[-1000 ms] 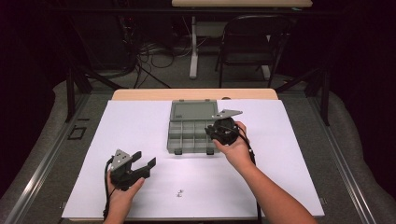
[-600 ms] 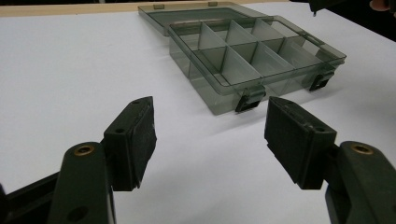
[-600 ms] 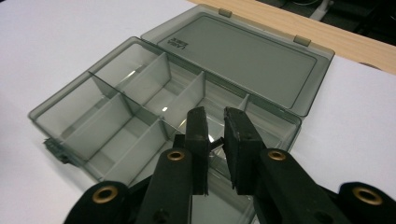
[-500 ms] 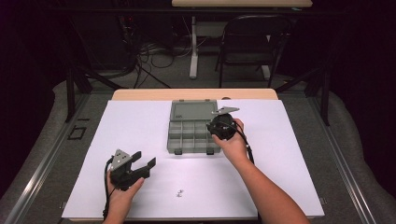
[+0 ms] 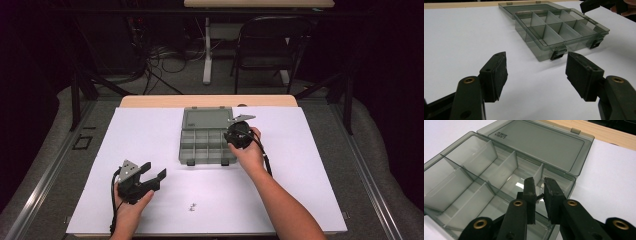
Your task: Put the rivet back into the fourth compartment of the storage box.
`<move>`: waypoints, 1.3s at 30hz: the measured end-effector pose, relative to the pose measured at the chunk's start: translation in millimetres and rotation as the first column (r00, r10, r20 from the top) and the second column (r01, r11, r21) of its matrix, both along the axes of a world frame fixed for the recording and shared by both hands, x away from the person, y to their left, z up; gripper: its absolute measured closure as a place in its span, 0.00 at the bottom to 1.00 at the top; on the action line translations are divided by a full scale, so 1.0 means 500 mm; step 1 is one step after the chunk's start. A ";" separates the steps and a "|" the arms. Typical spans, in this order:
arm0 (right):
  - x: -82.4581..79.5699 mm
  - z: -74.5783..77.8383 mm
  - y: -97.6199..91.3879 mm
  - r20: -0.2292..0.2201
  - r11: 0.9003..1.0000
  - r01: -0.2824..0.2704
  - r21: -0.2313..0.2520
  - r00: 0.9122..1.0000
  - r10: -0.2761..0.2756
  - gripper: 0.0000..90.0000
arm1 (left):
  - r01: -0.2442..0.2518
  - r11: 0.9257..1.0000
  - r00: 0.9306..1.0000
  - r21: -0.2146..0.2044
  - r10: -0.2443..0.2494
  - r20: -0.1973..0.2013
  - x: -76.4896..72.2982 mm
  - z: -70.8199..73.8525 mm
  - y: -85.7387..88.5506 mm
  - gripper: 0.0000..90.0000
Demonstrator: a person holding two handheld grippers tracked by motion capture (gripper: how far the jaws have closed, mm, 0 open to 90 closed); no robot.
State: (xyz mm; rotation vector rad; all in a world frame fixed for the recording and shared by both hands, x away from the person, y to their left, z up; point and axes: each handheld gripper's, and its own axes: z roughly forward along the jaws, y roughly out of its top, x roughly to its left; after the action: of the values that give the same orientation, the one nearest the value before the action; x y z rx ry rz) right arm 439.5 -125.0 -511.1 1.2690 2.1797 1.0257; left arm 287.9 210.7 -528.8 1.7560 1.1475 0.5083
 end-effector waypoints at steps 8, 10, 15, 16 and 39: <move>0.008 -0.015 0.005 -0.008 1.000 0.013 -0.016 1.000 -0.013 0.89 | 0.002 1.000 1.000 0.001 -0.002 -0.001 0.000 -0.001 0.000 0.38; 0.008 -0.018 0.007 -0.008 1.000 0.013 -0.019 1.000 -0.014 0.89 | 0.002 1.000 1.000 0.000 -0.002 0.000 0.000 -0.001 0.000 0.38; 0.010 -0.025 0.013 -0.006 1.000 0.016 -0.021 1.000 -0.016 0.89 | -0.002 1.000 1.000 -0.004 0.003 0.006 0.000 -0.001 0.001 0.38; 0.011 -0.027 0.014 -0.001 1.000 0.020 -0.018 1.000 -0.020 0.89 | -0.003 1.000 1.000 -0.005 0.003 0.007 0.000 -0.001 0.001 0.38; 0.013 -0.037 0.015 -0.003 0.999 0.029 -0.019 1.000 -0.029 0.87 | 0.002 1.000 1.000 -0.004 -0.002 0.004 0.001 -0.003 0.000 0.38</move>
State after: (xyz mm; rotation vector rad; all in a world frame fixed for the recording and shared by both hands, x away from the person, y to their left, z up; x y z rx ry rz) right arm 445.8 -117.3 -529.9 1.2909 2.1624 0.9903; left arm 288.4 210.9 -530.1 1.7520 1.1432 0.5085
